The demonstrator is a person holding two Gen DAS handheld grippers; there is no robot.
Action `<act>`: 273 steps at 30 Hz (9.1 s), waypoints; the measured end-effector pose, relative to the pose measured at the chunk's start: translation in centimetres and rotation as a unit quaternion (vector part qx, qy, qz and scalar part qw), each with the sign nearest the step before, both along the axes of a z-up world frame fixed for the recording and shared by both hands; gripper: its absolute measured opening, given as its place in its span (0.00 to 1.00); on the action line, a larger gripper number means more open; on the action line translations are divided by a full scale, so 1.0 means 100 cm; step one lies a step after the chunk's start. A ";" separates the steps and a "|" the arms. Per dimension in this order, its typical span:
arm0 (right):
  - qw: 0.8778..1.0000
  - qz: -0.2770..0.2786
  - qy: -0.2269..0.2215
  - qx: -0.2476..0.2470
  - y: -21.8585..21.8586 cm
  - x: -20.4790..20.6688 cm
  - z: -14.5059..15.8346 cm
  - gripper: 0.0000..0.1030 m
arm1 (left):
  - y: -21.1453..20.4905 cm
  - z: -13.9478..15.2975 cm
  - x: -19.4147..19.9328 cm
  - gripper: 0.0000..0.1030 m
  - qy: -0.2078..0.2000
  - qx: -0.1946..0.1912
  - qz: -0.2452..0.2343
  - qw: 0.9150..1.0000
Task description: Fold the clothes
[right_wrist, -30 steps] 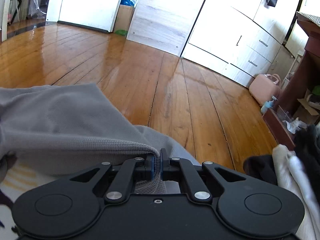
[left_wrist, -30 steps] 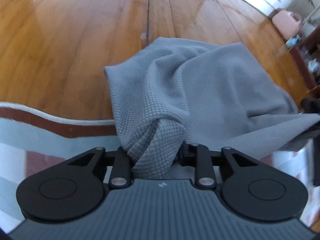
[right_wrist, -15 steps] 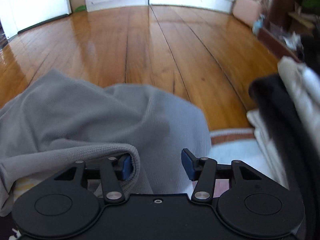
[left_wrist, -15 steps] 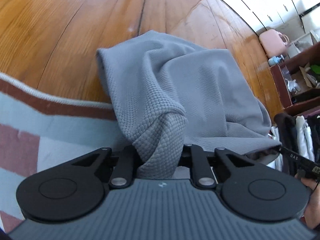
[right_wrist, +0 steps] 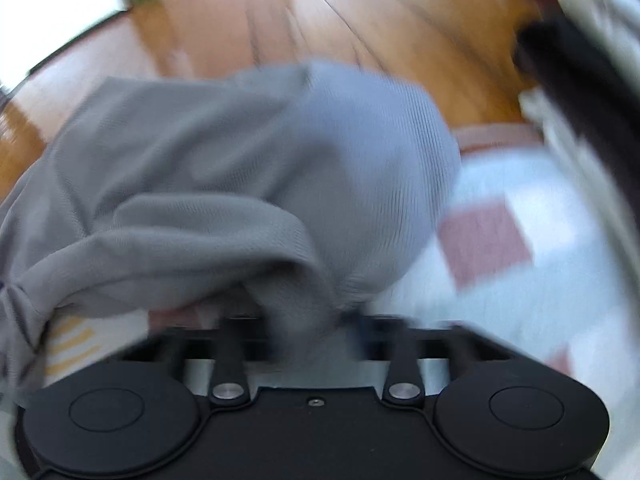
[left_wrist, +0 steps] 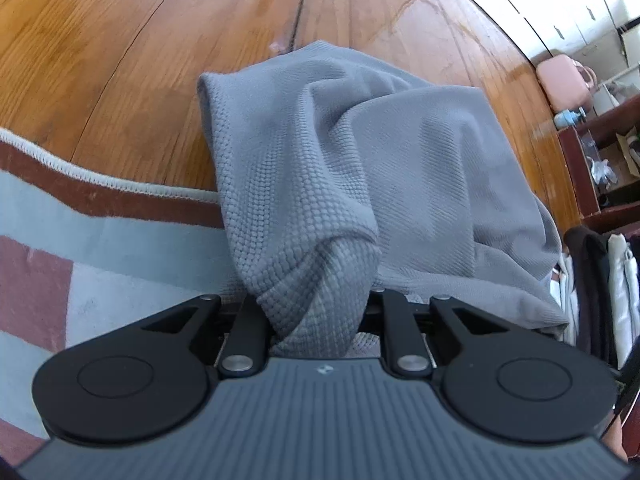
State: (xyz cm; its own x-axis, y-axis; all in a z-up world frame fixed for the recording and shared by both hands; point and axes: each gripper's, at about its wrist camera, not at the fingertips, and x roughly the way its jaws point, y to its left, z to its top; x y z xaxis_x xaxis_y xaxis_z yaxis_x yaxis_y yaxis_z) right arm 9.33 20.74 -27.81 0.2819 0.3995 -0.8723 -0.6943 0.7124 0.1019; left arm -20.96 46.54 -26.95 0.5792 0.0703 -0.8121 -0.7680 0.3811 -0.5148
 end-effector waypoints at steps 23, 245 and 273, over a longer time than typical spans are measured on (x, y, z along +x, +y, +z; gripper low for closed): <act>0.978 0.115 -0.167 -0.042 -0.004 -0.009 0.025 0.08 | 0.001 0.025 0.016 0.03 0.024 0.095 -0.049 0.994; 0.993 0.065 -0.023 0.094 -0.036 -0.041 0.030 0.49 | 0.039 0.025 -0.071 0.03 0.093 0.127 0.180 0.971; 0.905 0.379 0.170 0.087 0.025 -0.159 0.003 0.06 | -0.046 0.068 -0.052 0.47 0.041 0.129 0.090 0.987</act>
State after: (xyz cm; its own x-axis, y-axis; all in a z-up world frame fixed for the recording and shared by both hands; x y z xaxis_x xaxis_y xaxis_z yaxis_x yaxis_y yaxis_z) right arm -6.60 23.28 -27.48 -0.4033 0.5051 -0.7630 -0.8851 -0.0035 0.4655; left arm -26.18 41.99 -20.19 0.4718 0.3771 -0.7970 -0.8703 0.3443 -0.3522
